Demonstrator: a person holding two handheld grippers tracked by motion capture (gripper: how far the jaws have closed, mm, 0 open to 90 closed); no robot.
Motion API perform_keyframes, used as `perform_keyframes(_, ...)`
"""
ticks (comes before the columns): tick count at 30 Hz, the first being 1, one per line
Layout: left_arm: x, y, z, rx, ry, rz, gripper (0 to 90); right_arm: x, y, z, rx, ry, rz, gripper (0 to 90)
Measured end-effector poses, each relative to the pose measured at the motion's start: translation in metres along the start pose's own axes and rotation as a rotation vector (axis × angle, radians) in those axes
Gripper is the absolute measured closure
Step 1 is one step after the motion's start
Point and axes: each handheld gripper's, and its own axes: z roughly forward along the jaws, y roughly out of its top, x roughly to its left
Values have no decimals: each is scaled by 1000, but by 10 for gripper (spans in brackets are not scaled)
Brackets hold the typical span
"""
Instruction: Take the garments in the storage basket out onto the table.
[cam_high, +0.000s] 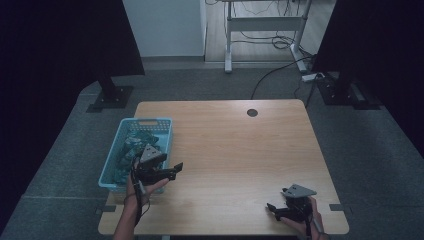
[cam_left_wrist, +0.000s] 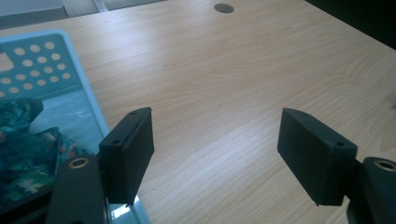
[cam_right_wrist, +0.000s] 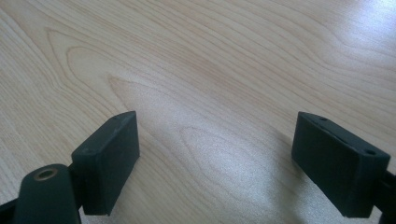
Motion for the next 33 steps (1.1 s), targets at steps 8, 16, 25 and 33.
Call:
perform_keyframes(8,4,-3,-3,21,20,12,255,0,0,0,0,0,0,152)
perform_keyframes(16,7,-2,-8,12,35,3,255,0,0,0,0,0,0,152)
perform_keyframes(25,19,0,-12,19,77,-2,251,0,0,0,0,0,0,152)
perform_keyframes(33,33,-2,-16,14,119,-41,246,0,0,0,0,0,1,152)
